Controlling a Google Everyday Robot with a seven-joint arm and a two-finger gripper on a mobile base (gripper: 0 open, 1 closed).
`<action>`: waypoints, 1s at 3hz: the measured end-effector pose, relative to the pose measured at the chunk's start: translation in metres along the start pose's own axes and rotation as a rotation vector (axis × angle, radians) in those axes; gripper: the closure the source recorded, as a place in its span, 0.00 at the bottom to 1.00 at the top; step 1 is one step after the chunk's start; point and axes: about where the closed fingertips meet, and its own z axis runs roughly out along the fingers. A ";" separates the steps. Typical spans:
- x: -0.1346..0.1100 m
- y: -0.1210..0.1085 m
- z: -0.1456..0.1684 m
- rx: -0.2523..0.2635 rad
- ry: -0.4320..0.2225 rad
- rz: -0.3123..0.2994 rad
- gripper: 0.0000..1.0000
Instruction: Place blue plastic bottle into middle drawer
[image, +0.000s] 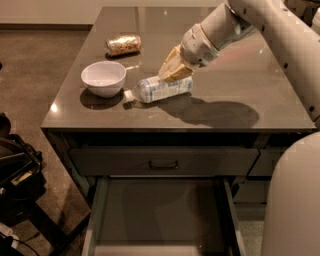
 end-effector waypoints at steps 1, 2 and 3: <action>0.000 0.000 0.000 0.000 0.000 0.000 0.25; 0.000 0.000 0.000 0.000 0.000 0.000 0.00; 0.000 0.000 0.000 0.000 0.000 0.000 0.00</action>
Offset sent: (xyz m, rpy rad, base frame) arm 0.0000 0.0000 0.0000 0.0000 0.0000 0.0000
